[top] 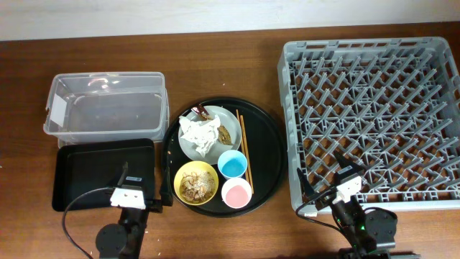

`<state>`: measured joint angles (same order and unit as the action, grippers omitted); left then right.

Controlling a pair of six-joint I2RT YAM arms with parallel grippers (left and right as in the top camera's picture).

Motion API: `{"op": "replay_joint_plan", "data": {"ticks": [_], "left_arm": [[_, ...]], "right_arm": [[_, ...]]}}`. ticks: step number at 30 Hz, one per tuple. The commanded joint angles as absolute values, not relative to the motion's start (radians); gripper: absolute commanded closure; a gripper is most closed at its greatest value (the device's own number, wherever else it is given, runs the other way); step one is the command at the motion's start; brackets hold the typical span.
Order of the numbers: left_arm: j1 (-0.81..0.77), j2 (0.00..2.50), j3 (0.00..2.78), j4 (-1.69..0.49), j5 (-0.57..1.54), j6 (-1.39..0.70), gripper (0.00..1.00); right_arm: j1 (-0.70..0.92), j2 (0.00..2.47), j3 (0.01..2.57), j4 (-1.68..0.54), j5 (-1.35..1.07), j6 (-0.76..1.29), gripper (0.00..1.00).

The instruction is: Sort waste into correct bins and load items into the dishwasher rack

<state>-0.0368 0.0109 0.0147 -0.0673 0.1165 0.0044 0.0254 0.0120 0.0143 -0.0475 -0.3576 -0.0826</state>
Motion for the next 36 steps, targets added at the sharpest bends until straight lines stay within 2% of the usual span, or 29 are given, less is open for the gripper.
{"op": "replay_joint_plan", "data": {"ticks": [1, 5, 7, 11, 13, 16, 19, 22, 23, 27, 29, 30, 31, 32, 33, 34, 36], "left_arm": [[-0.039, 0.007, 0.009, -0.064, 0.162, 0.015, 0.01], [-0.039, 0.007, 0.009, -0.048, 0.211, 0.015, 0.01], [-0.039, 0.007, 0.024, 0.031, 0.248, -0.05, 0.01], [-0.039, 0.074, 0.197, -0.056, 0.239, -0.072, 0.01], [-0.039, 0.211, 0.363, -0.212, 0.24, -0.071, 0.01], [-0.039, 0.635, 0.781, -0.615, 0.241, -0.066, 0.01], [-0.039, 0.881, 1.052, -0.846, 0.268, -0.053, 0.01], [-0.043, 1.051, 1.184, -0.863, 0.586, -0.085, 0.01], [-0.072, 1.111, 1.187, -0.853, 0.633, -0.086, 0.01], [-0.316, 1.333, 1.186, -0.892, 0.453, -0.086, 0.02], [-0.447, 1.483, 1.186, -0.887, 0.315, -0.131, 0.09], [-0.483, 1.548, 1.186, -0.876, 0.286, -0.153, 0.24], [-0.504, 1.613, 1.186, -0.855, 0.257, -0.165, 0.32], [-0.52, 1.684, 1.186, -0.822, 0.248, -0.165, 0.5], [-0.535, 1.74, 1.186, -0.806, 0.219, -0.168, 0.75], [-0.536, 1.762, 1.186, -0.797, 0.191, -0.172, 0.84], [-0.536, 1.761, 1.187, -0.783, 0.189, -0.176, 0.9]], "right_arm": [[0.019, 0.006, 0.006, -0.025, -0.355, -0.082, 0.01], [0.019, 0.006, 0.007, 0.005, -0.477, -0.028, 0.01], [0.019, 0.007, 0.049, 0.005, -0.491, 0.097, 0.01], [0.019, 0.078, 0.327, -0.228, -0.461, 0.132, 0.01], [0.019, 0.192, 0.488, -0.355, -0.459, 0.128, 0.01], [0.019, 0.535, 0.869, -0.737, -0.376, 0.054, 0.01], [0.019, 0.784, 1.115, -0.964, -0.369, 0.004, 0.01], [0.019, 0.963, 1.251, -1.099, -0.451, 0.008, 0.01], [0.019, 1.018, 1.276, -1.117, -0.505, 0.008, 0.01], [0.019, 1.067, 1.285, -1.097, -0.568, 0.028, 0.01], [0.019, 1.049, 1.286, -1.09, -0.564, 0.061, 0.02], [0.019, 1.032, 1.286, -1.094, -0.564, 0.061, 0.01], [0.019, 1.011, 1.286, -1.105, -0.564, 0.06, 0.01], [0.019, 0.986, 1.286, -1.119, -0.564, 0.061, 0.01], [0.019, 0.957, 1.286, -1.127, -0.565, 0.061, 0.01], [0.019, 0.947, 1.286, -1.131, -0.565, 0.061, 0.01], [0.019, 0.941, 1.286, -1.137, -0.565, 0.061, 0.0]]}}
